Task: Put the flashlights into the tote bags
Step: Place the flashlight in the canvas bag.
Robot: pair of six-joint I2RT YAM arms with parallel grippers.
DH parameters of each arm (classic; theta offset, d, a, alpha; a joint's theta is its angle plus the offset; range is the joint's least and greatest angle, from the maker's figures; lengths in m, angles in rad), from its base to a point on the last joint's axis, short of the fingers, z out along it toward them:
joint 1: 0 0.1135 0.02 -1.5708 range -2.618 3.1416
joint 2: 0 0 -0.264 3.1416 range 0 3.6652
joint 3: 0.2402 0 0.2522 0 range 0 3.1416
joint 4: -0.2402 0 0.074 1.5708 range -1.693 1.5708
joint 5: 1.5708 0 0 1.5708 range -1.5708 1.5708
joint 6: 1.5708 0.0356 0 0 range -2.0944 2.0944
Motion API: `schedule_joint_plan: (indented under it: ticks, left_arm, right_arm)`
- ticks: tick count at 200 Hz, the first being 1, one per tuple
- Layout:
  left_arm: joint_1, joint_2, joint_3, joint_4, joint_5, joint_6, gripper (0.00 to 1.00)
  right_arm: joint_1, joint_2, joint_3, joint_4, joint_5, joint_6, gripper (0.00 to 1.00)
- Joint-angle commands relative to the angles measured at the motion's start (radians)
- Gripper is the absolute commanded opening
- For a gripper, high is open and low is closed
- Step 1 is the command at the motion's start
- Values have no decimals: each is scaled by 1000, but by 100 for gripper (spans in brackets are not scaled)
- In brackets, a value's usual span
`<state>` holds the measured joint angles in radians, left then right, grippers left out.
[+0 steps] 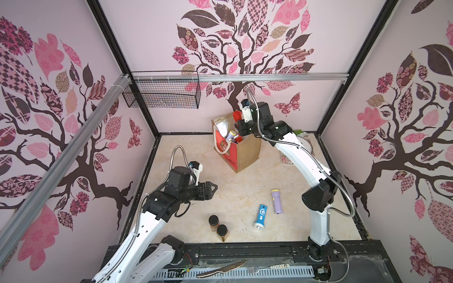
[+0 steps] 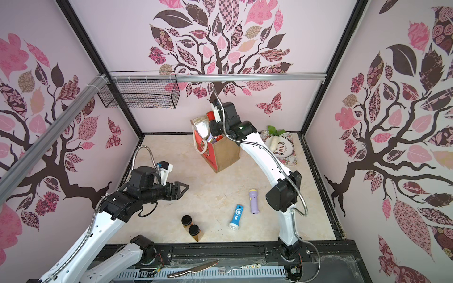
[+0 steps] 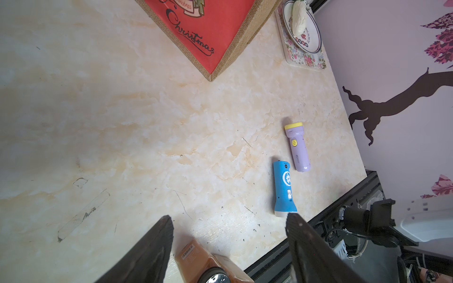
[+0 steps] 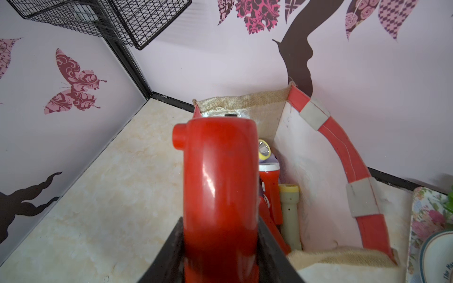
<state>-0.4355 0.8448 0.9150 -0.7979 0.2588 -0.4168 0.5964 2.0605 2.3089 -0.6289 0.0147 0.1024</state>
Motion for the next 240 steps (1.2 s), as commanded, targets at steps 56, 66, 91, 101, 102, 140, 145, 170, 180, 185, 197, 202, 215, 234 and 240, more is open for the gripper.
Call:
schedule_joint_plan:
  ticks: [56, 66, 91, 101, 102, 140, 145, 170, 180, 185, 197, 202, 215, 234, 240]
  left_arm:
    - [-5, 2, 165, 120, 8, 97, 79]
    - [-6, 22, 195, 123, 12, 110, 79]
    - [-5, 62, 259, 130, 10, 116, 80]
    - [-5, 77, 283, 140, 7, 108, 80]
    - [-6, 77, 285, 141, 8, 107, 80]
    - [-5, 148, 391, 143, -2, 114, 81]
    - [-5, 153, 402, 142, -4, 114, 81]
    - [-5, 155, 401, 132, -17, 107, 81]
    - [-5, 152, 393, 129, -22, 102, 81]
    - [-5, 149, 390, 130, -22, 101, 81]
    - [-5, 143, 382, 132, -28, 95, 81]
    - [-5, 142, 379, 135, -29, 93, 81]
    - [-5, 138, 368, 140, -28, 87, 81]
    - [-5, 134, 355, 141, -16, 75, 81]
    - [-5, 131, 350, 141, -15, 72, 81]
  right_arm:
    - [-6, 225, 232, 2, 16, -31, 0]
    - [-6, 238, 232, 12, 16, -29, 0]
    - [-6, 267, 228, 30, 36, -27, 0]
    - [-6, 278, 225, 40, 45, -22, 0]
    - [-6, 280, 225, 42, 46, -22, 0]
    - [-5, 327, 222, 67, 69, -17, 0]
    - [-5, 332, 221, 67, 71, -17, 0]
    - [-5, 353, 221, 75, 82, -17, 0]
    - [-5, 360, 222, 79, 91, -21, 0]
    - [-6, 364, 224, 80, 94, -22, 0]
    - [-5, 371, 225, 83, 101, -28, 0]
    - [-6, 372, 226, 84, 103, -29, 0]
    - [-6, 377, 225, 83, 109, -30, 1]
    - [-5, 382, 222, 81, 111, -30, 4]
    - [-4, 380, 220, 80, 111, -29, 6]
